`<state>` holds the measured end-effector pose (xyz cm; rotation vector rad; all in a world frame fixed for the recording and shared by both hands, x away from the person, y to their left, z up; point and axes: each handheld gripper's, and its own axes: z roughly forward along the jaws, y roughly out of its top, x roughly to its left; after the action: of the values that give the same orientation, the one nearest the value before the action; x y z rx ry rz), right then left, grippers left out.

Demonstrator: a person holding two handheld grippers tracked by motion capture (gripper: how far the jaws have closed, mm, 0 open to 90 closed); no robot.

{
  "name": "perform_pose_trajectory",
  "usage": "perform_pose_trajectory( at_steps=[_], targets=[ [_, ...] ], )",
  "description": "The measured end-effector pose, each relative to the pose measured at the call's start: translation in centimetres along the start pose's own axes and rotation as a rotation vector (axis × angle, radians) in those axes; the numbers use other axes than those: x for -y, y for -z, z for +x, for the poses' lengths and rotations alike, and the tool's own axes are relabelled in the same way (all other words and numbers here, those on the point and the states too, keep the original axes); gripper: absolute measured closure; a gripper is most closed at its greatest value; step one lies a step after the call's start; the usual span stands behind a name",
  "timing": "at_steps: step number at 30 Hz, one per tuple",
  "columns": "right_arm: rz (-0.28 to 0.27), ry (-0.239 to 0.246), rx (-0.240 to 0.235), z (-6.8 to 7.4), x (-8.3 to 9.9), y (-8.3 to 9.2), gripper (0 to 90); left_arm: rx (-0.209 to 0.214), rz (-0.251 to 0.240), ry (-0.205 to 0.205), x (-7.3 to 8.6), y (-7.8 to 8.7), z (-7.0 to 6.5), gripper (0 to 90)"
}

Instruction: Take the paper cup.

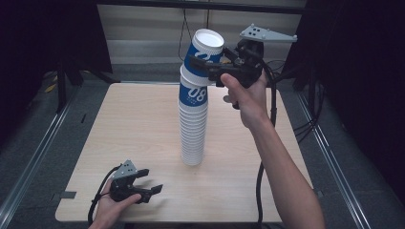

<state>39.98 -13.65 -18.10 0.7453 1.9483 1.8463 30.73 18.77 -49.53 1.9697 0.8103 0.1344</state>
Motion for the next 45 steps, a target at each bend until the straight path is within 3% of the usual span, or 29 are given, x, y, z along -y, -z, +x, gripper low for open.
perform_pose_trajectory(
  at_steps=[4, 9, 11, 18, 23, 26, 29, 30, 34, 39, 45],
  targets=[
    [-0.011, -0.003, 0.019, -0.3, -0.2, 0.6, 24.8, 0.02, 0.0, -0.003, -0.1, -0.2, -0.2, 15.9],
    [-0.019, -0.005, 0.032, -0.4, -0.2, 1.4, 24.9, 0.011, -0.005, -0.007, -0.1, -0.2, -0.4, 15.9],
    [-0.017, -0.001, 0.042, -0.4, -0.1, 2.0, 24.9, 0.032, -0.001, -0.011, -0.3, -0.3, -0.4, 16.0],
    [-0.019, 0.01, 0.095, -0.6, 0.7, 4.9, 25.1, 0.041, -0.007, -0.032, -0.9, -0.5, -0.8, 16.5],
    [-0.017, 0.012, 0.118, -0.7, 1.0, 6.1, 25.1, 0.054, -0.04, -0.084, -1.5, -0.5, -1.4, 25.7],
    [-0.013, 0.021, 0.129, -0.7, 1.2, 7.0, 25.1, 0.03, -0.048, -0.104, -2.0, -0.6, -1.7, 22.1],
    [-0.011, 0.049, 0.13, -0.5, 2.0, 8.1, 25.2, 0.034, -0.053, -0.092, -2.5, -0.7, -2.0, 20.8],
    [-0.008, 0.041, 0.127, -0.6, 2.4, 8.3, 25.2, 0.029, -0.053, -0.105, -2.7, -0.7, -2.1, 19.9],
    [0.006, 0.028, 0.127, -0.8, 3.6, 8.6, 25.3, 0.049, -0.042, -0.096, -3.6, -1.0, -2.3, 17.7],
    [0.043, 0.003, 0.129, -1.0, 6.0, 9.3, 25.5, 0.084, -0.071, -0.088, -5.2, -1.8, -2.9, 16.7],
    [0.072, -0.018, 0.124, -1.4, 8.1, 9.5, 25.7, 0.12, -0.136, -0.136, -6.7, -2.1, -4.3, 16.7]
  ],
)
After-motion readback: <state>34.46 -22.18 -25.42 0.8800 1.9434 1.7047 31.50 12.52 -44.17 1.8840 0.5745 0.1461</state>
